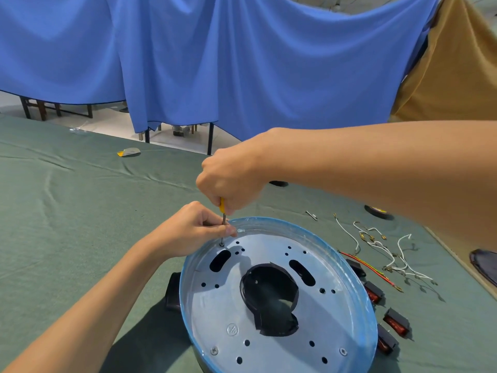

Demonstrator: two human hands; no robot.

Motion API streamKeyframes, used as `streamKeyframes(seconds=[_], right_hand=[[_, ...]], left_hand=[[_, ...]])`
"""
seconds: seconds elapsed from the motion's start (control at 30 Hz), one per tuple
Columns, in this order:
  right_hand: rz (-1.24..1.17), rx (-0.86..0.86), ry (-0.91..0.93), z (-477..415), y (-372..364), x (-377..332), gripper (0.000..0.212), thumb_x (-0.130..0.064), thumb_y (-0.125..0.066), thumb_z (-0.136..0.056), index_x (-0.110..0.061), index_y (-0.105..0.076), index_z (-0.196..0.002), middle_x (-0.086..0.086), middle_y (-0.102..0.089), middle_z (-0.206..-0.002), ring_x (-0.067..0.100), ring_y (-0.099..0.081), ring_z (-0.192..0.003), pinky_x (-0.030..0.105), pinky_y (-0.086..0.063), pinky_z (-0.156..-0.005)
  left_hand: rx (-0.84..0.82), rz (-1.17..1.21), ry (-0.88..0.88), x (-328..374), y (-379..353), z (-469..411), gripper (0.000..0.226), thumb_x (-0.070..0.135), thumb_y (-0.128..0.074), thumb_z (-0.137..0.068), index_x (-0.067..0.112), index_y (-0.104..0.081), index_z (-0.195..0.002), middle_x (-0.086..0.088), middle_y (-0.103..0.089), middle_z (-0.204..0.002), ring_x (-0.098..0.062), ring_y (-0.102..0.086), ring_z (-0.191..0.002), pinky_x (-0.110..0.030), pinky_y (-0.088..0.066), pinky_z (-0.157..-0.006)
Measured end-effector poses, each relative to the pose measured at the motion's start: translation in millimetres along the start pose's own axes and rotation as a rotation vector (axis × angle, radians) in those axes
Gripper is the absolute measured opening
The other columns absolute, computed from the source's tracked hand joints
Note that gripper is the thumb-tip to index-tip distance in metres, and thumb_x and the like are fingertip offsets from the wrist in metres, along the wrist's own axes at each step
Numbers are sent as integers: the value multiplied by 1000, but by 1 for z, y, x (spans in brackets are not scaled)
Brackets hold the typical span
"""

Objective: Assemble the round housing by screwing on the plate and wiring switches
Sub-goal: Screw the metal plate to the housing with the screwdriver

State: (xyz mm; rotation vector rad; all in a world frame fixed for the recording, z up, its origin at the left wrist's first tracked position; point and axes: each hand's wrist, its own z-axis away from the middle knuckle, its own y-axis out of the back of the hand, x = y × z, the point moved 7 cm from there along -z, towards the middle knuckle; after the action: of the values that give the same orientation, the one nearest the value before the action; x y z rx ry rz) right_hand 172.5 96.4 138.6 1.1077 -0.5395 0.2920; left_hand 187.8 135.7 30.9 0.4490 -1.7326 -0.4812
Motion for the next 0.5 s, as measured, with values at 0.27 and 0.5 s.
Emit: streamKeyframes(seconds=[0.27,0.5], right_hand=[[-466,-357,-335,-8,-32,27,26,-25,-55,-96,-5,-66,-82,2,-51,-63,17,-35,-40,13,-29,-37],[-383,-335,-333,-4,-20,19,25,-33,-58,-92,-10,-67,-90,-2,-69,-71,16,-46,-45,16,-37,-43]], left_hand=[[12,-50,5,-1,-2,0,40,30,-72,-89,11,-65,-55,-6,-42,-63,-15,-22,-57,-31,-20,-54],[15,-88,18,-1,1,0,43,28,-73,-89,4,-62,-56,-2,-38,-60,-17,-25,-59,-31,-22,-56]])
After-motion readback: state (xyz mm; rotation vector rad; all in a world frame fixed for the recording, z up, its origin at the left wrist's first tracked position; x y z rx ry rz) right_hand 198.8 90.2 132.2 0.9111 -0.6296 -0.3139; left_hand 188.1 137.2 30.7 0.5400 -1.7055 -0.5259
